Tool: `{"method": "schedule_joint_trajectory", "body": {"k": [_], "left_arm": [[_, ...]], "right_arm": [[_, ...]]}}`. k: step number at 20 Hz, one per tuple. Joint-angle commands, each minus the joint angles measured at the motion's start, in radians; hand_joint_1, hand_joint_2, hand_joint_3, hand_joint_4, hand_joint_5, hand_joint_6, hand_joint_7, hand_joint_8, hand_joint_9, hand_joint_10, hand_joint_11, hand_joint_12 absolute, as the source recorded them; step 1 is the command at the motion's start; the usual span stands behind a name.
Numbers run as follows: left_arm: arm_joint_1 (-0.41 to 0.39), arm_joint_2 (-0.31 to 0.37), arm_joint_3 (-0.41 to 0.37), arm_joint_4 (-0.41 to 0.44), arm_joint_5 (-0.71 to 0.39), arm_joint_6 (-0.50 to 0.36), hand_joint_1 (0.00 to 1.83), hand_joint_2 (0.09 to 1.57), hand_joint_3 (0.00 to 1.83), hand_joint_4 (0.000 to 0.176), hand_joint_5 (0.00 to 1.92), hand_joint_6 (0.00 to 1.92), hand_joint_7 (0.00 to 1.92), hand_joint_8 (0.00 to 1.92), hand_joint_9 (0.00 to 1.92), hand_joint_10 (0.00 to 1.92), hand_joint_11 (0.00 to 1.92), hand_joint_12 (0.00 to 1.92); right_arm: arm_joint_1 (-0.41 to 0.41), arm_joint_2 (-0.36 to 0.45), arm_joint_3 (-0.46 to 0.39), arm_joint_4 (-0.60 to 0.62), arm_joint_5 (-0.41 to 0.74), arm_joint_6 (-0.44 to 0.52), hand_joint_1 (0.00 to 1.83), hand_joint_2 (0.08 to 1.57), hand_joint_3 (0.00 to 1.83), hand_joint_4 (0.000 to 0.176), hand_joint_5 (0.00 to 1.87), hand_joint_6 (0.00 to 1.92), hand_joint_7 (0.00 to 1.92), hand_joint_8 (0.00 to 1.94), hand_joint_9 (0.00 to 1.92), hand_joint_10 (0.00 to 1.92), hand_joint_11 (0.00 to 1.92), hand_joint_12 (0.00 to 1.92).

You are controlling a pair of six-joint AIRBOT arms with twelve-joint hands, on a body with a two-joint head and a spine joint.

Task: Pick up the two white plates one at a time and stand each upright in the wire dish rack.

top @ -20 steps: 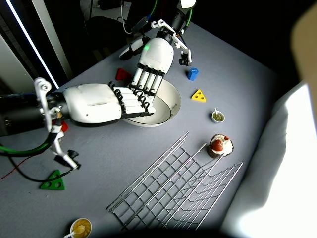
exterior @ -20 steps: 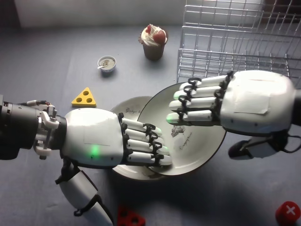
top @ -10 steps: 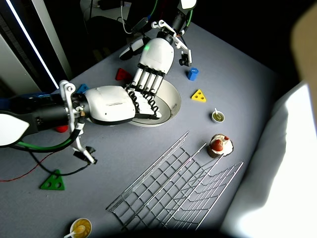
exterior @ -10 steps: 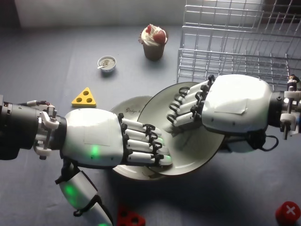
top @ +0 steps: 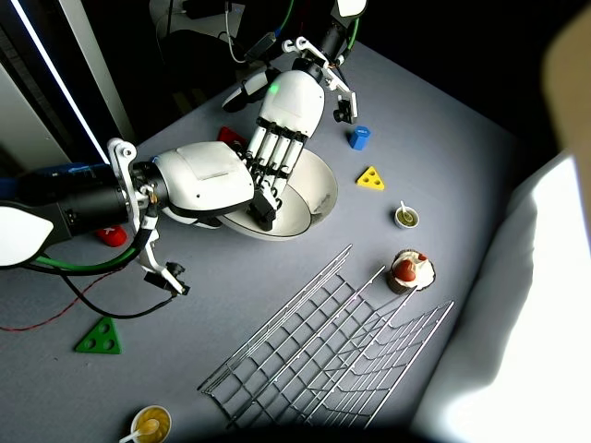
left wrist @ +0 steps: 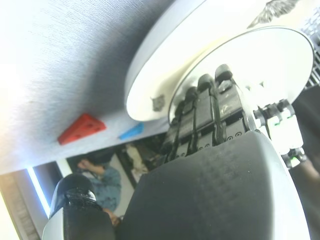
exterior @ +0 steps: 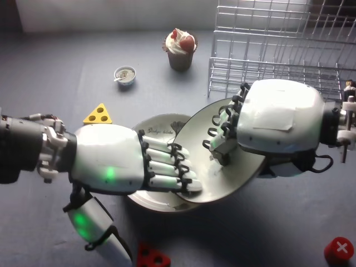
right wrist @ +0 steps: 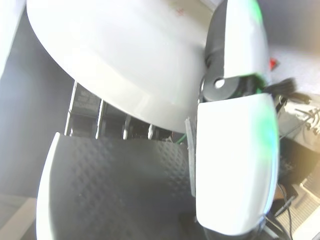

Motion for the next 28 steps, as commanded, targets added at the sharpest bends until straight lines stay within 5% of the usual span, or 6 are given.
{"method": "schedule_joint_trajectory", "body": {"k": [1,12,13,14,21,28], "left_arm": [[-0.014,0.009,0.007,-0.046,-0.045,0.003,0.0,0.86,0.0,0.0,0.04,0.0,0.06,0.0,0.06,0.0,0.06,0.0],[-0.124,0.096,0.057,-0.152,-0.123,0.003,0.0,0.86,0.0,0.0,0.04,0.01,0.06,0.01,0.05,0.0,0.04,0.01],[-0.124,0.1,0.062,-0.153,-0.127,0.003,0.0,0.86,0.0,0.0,0.04,0.0,0.06,0.0,0.04,0.0,0.03,0.0],[-0.124,0.107,0.068,-0.153,-0.134,0.003,0.0,0.86,0.0,0.0,0.05,0.01,0.07,0.01,0.06,0.01,0.05,0.01],[-0.123,0.138,0.096,-0.164,-0.162,0.003,0.0,0.86,0.0,0.0,0.06,0.01,0.06,0.01,0.05,0.01,0.04,0.01],[-0.091,0.149,0.136,-0.19,-0.096,0.003,0.0,0.86,0.0,0.0,0.04,0.0,0.05,0.0,0.05,0.01,0.03,0.01]], "right_arm": [[0.019,0.009,-0.01,0.048,0.079,0.006,1.39,1.04,0.0,0.0,1.06,0.9,1.21,0.44,1.11,0.85,1.29,0.41],[0.119,0.132,-0.127,0.145,0.079,0.007,1.39,1.05,0.0,0.0,1.06,0.93,1.18,0.49,1.08,0.86,1.33,0.21],[0.134,0.143,-0.139,0.161,0.079,0.007,1.48,1.02,0.0,0.0,1.08,0.81,1.3,0.17,1.15,0.64,1.11,1.01],[0.16,0.155,-0.155,0.172,0.079,0.007,1.5,1.01,0.0,0.0,1.08,0.8,1.33,0.11,1.16,0.61,1.05,1.2],[0.266,0.221,-0.215,0.279,0.024,0.056,1.5,1.01,0.0,0.0,1.08,0.79,1.21,0.37,1.24,0.47,1.05,1.23],[0.351,0.253,-0.136,0.303,-0.077,0.374,1.5,1.02,0.0,0.0,1.06,0.83,1.17,0.42,1.19,0.56,1.03,1.27]]}}
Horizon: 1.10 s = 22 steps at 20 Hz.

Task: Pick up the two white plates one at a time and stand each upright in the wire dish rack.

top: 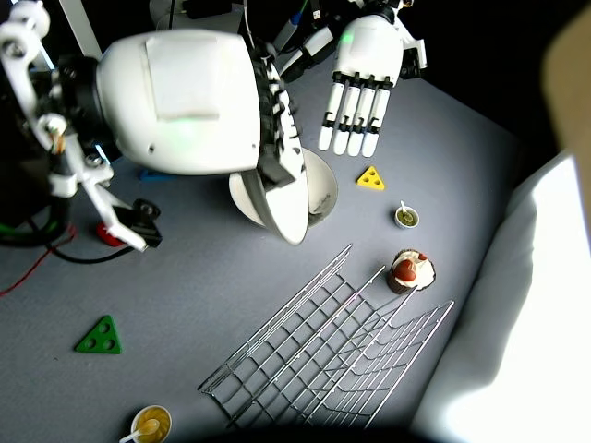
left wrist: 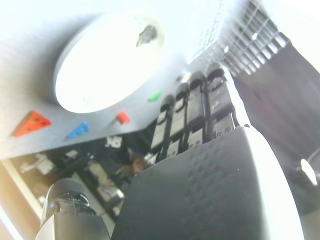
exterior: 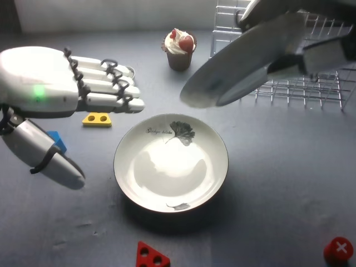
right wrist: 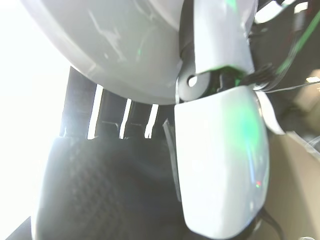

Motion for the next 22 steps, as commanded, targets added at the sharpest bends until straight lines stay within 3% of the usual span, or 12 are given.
{"method": "schedule_joint_trajectory", "body": {"k": [1,3,6,22], "left_arm": [[-0.003,0.011,0.013,-0.058,-0.012,-0.001,0.0,0.86,0.0,0.0,0.03,0.0,0.04,0.0,0.04,0.0,0.03,0.01],[0.0,0.011,0.028,-0.055,0.003,-0.001,0.0,0.86,0.0,0.0,0.05,0.01,0.05,0.0,0.04,0.0,0.04,0.01],[0.0,0.011,0.038,-0.055,0.014,-0.001,0.0,0.86,0.0,0.0,0.06,0.01,0.07,0.01,0.07,0.01,0.05,0.02],[0.002,0.012,0.034,-0.025,0.006,-0.001,0.0,0.86,0.0,0.0,0.05,0.01,0.06,0.01,0.06,0.01,0.04,0.01]], "right_arm": [[0.029,0.013,0.008,0.042,0.131,0.032,1.5,1.02,0.0,0.0,1.06,0.83,1.16,0.44,1.2,0.55,1.02,1.27],[0.061,0.028,0.026,0.115,0.103,0.038,1.5,1.02,0.0,0.0,1.05,0.82,1.17,0.44,1.2,0.55,1.03,1.27],[0.121,0.04,0.041,0.163,0.077,0.037,1.5,1.01,0.0,0.0,1.08,0.77,1.25,0.28,1.23,0.5,1.05,1.24],[0.242,0.049,0.148,0.39,-0.121,0.0,1.5,1.01,0.0,0.0,1.06,0.76,1.23,0.32,1.28,0.45,1.03,1.29]]}}
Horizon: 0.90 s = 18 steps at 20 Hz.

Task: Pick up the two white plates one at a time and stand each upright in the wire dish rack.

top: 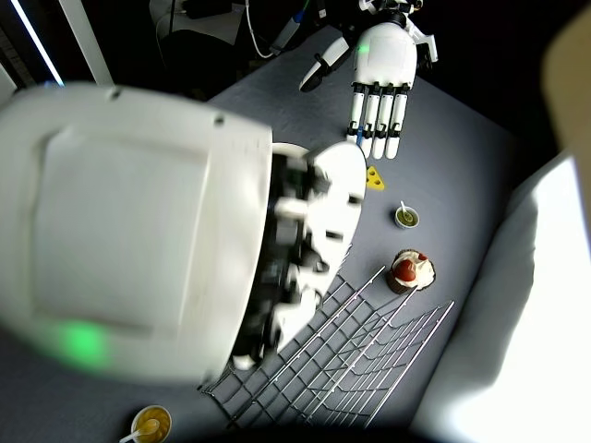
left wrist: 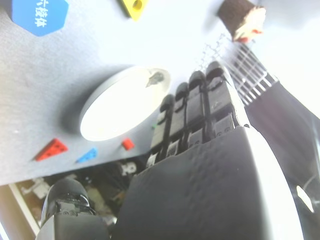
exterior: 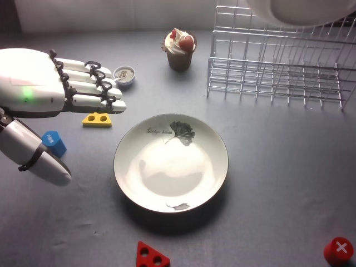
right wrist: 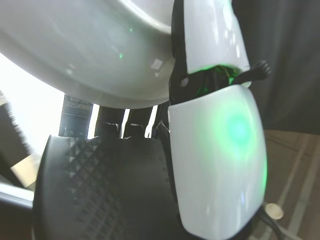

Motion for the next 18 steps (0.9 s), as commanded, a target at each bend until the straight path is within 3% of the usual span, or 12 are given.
{"method": "schedule_joint_trajectory", "body": {"k": [1,5,8,14,17,18], "left_arm": [[-0.008,0.008,0.001,-0.063,-0.032,-0.001,0.0,0.87,0.0,0.0,0.04,0.0,0.05,0.0,0.05,0.0,0.03,0.01],[-0.012,0.008,-0.001,-0.063,-0.035,-0.001,0.0,0.86,0.0,0.0,0.03,0.0,0.04,0.0,0.03,0.0,0.02,0.0],[-0.013,0.007,-0.002,-0.061,-0.034,-0.001,0.0,0.86,0.0,0.0,0.04,0.0,0.05,0.01,0.04,0.0,0.02,0.0],[-0.013,0.005,-0.007,-0.058,-0.034,-0.001,0.0,0.85,0.0,0.0,0.04,0.0,0.04,0.0,0.04,0.0,0.05,0.02],[-0.013,0.005,-0.007,-0.056,-0.033,-0.001,0.0,0.85,0.0,0.0,0.05,0.0,0.06,0.01,0.05,0.0,0.05,0.02],[-0.013,0.005,-0.007,-0.055,-0.033,-0.001,0.0,0.85,0.0,0.0,0.05,0.0,0.06,0.01,0.06,0.01,0.05,0.02]], "right_arm": [[0.026,0.007,0.007,0.02,0.132,0.015,1.5,1.01,0.0,0.0,1.06,0.75,1.23,0.32,1.29,0.45,1.04,1.28],[0.031,-0.011,0.048,0.02,0.106,0.015,1.5,1.02,0.0,0.0,1.03,0.81,1.2,0.35,1.24,0.54,1.03,1.3],[0.033,-0.034,0.081,0.02,0.093,0.015,1.5,1.02,0.0,0.0,1.06,0.79,1.24,0.27,1.25,0.51,1.03,1.28],[0.031,-0.107,0.181,0.033,0.093,0.023,1.5,1.03,0.0,0.0,1.04,0.84,1.2,0.36,1.2,0.58,1.01,1.3],[0.019,-0.138,0.217,0.04,0.094,0.024,1.49,1.06,0.0,0.0,0.93,1.06,1.07,0.56,1.08,0.75,1.01,1.32],[0.012,-0.149,0.227,0.047,0.094,0.024,1.49,1.06,0.0,0.0,0.93,1.04,1.1,0.5,1.09,0.74,1.03,1.3]]}}
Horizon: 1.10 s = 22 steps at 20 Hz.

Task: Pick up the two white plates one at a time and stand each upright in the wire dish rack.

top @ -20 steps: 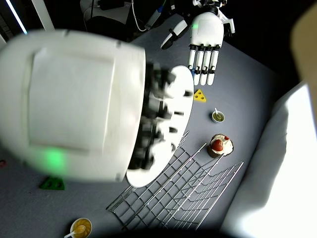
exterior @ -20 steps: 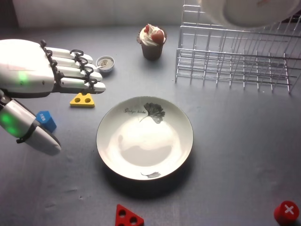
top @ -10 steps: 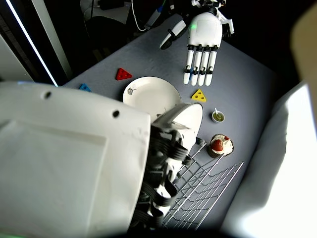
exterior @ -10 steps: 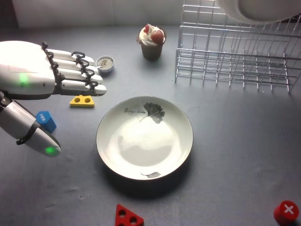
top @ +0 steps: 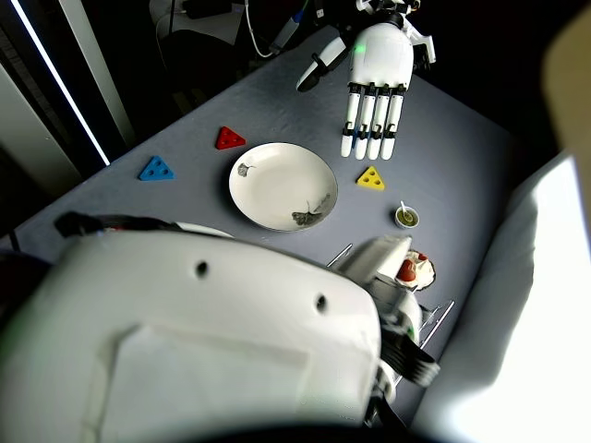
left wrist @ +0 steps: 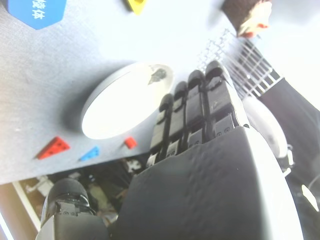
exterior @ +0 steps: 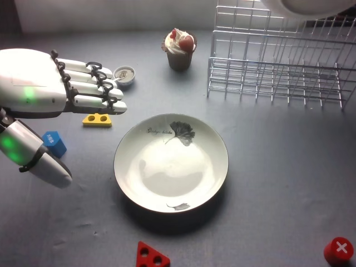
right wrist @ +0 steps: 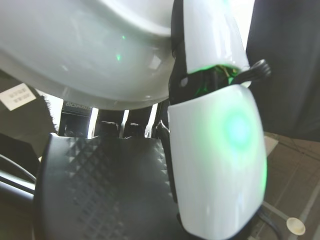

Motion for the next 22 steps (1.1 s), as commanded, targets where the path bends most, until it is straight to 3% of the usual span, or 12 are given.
{"method": "schedule_joint_trajectory", "body": {"k": [1,4,5,6,7,10,15,19,22], "left_arm": [[-0.01,0.005,-0.001,-0.059,-0.036,-0.001,0.0,0.85,0.0,0.0,0.05,0.0,0.07,0.01,0.06,0.01,0.06,0.02],[-0.01,0.005,0.0,-0.053,-0.037,-0.001,0.0,0.85,0.0,0.0,0.07,0.01,0.08,0.01,0.07,0.01,0.06,0.02],[-0.01,0.005,0.0,-0.053,-0.038,-0.001,0.0,0.85,0.0,0.0,0.07,0.01,0.07,0.01,0.07,0.01,0.05,0.02],[-0.01,0.005,0.0,-0.052,-0.04,-0.001,0.0,0.86,0.0,0.0,0.04,0.0,0.05,0.0,0.05,0.0,0.03,0.01],[-0.012,0.005,0.0,-0.052,-0.045,-0.001,0.0,0.87,0.01,0.0,0.03,0.0,0.06,0.0,0.05,0.0,0.02,0.0],[-0.015,0.005,0.002,-0.052,-0.058,-0.001,0.0,0.86,0.0,0.0,0.06,0.01,0.07,0.01,0.06,0.0,0.02,0.0],[-0.015,0.005,0.003,-0.05,-0.063,-0.001,0.0,0.85,0.0,0.0,0.07,0.01,0.09,0.01,0.08,0.01,0.04,0.01],[-0.014,0.005,0.004,-0.05,-0.067,-0.001,0.0,0.86,0.0,0.0,0.06,0.0,0.06,0.0,0.05,0.0,0.04,0.01],[-0.014,0.005,0.009,-0.05,-0.069,-0.001,0.0,0.86,0.0,0.0,0.05,0.0,0.05,0.0,0.05,0.0,0.04,0.01]], "right_arm": [[0.007,0.003,0.007,0.025,0.143,0.02,1.49,1.06,0.0,0.0,0.93,1.02,1.08,0.54,1.1,0.74,1.03,1.3],[-0.002,-0.014,0.017,0.03,0.143,0.02,1.5,1.03,0.0,0.0,1.01,0.87,1.16,0.4,1.18,0.61,1.07,1.26],[-0.003,-0.017,0.019,0.031,0.144,0.02,1.42,1.03,0.0,0.0,1.03,0.91,1.16,0.47,1.2,0.7,1.13,0.75],[-0.006,-0.021,0.024,0.033,0.146,0.02,1.48,1.03,0.0,0.0,1.01,0.92,1.19,0.33,1.19,0.62,1.08,1.15],[-0.011,-0.027,0.032,0.038,0.147,0.02,1.49,1.03,0.0,0.0,1.0,0.93,1.2,0.29,1.18,0.61,1.07,1.24],[-0.026,-0.05,0.067,0.054,0.147,0.02,1.5,1.04,0.0,0.0,0.99,0.96,1.22,0.25,1.16,0.63,1.04,1.28],[-0.039,-0.074,0.102,0.062,0.154,0.028,1.5,1.02,0.0,0.0,1.06,0.83,1.19,0.29,1.21,0.56,1.06,1.26],[-0.048,-0.09,0.117,0.062,0.161,0.039,1.5,1.03,0.0,0.0,1.0,0.92,1.23,0.21,1.18,0.62,1.02,1.33],[-0.055,-0.097,0.118,0.064,0.164,0.045,1.5,1.03,0.0,0.0,1.01,0.9,1.31,0.04,1.19,0.62,1.04,1.31]]}}
